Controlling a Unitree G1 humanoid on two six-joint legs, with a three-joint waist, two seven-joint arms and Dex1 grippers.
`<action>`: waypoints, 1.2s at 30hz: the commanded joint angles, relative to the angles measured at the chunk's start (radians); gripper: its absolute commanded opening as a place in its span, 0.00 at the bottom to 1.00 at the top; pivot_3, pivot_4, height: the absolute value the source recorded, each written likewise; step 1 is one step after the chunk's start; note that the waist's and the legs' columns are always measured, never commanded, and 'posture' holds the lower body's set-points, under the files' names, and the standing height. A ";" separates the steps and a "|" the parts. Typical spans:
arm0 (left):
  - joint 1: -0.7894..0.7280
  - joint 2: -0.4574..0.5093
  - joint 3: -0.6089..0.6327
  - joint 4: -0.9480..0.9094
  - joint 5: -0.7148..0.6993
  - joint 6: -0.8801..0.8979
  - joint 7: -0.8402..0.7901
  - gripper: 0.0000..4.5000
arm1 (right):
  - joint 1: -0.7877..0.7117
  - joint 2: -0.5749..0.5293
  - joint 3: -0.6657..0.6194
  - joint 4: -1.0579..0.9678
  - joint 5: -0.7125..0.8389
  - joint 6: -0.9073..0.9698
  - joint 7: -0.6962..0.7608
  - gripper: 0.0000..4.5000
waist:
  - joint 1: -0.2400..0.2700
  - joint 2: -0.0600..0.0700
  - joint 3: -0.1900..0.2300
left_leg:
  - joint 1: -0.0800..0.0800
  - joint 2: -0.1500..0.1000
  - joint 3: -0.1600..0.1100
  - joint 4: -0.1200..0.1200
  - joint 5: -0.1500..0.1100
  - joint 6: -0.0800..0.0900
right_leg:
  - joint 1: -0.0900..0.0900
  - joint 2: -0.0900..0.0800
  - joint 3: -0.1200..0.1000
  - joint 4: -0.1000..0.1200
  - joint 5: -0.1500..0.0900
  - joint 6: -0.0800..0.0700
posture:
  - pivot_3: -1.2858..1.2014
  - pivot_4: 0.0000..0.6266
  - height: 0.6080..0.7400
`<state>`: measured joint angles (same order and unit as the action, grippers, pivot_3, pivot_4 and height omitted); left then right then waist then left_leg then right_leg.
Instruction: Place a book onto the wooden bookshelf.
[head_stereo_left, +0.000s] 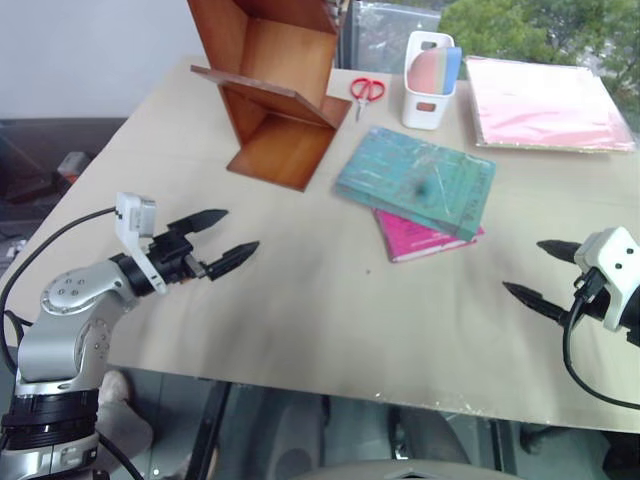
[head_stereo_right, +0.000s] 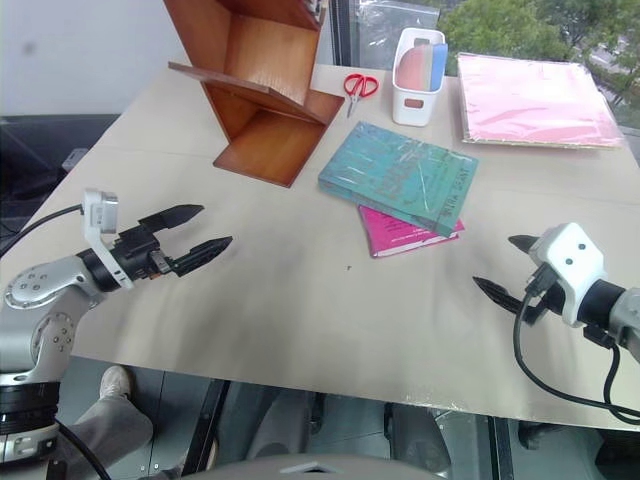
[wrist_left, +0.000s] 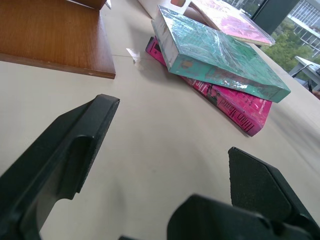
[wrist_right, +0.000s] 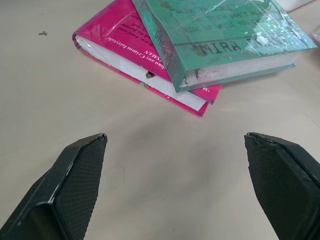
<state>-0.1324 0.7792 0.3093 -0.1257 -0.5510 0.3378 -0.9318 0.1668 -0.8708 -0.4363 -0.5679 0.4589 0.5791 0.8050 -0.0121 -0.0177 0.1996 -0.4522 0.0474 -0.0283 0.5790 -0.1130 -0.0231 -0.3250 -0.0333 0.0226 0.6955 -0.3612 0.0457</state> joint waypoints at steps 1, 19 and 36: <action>0.006 0.021 0.037 -0.036 -0.011 -0.005 -0.010 1.00 | -0.010 -0.011 -0.027 -0.003 0.009 -0.008 0.008 1.00 | 0.000 0.000 0.000 | 0.000 0.000 0.000 0.000 0.000 0.000 | 0.000 0.000 0.000 0.000 0.000 0.000 | 0.52 0.24 1.00; -0.039 0.007 0.017 -0.059 -0.041 0.003 -0.047 1.00 | -0.097 0.026 0.049 0.044 -0.019 0.023 -0.080 1.00 | -0.001 0.000 0.000 | 0.000 0.000 0.000 0.000 0.000 0.000 | 0.000 0.000 0.000 0.000 0.000 0.000 | 0.52 0.24 1.00; -0.102 -0.117 -0.100 -0.327 -0.308 0.243 0.017 1.00 | -0.402 0.148 0.369 0.328 -0.221 -0.036 -0.182 0.10 | -0.001 0.000 0.000 | -0.001 0.000 -0.001 0.000 0.000 0.000 | -0.001 0.001 0.000 0.001 0.000 0.000 | 0.52 0.24 1.00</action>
<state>-0.2261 0.6464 0.2131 -0.4077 -0.8320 0.5808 -0.8948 -0.2250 -0.7212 -0.0617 -0.2355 0.2492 0.5695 0.6218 -0.0132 -0.0177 0.1995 -0.4528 0.0470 -0.0289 0.5795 -0.1129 -0.0231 -0.3255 -0.0324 0.0226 0.6966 -0.3610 0.0459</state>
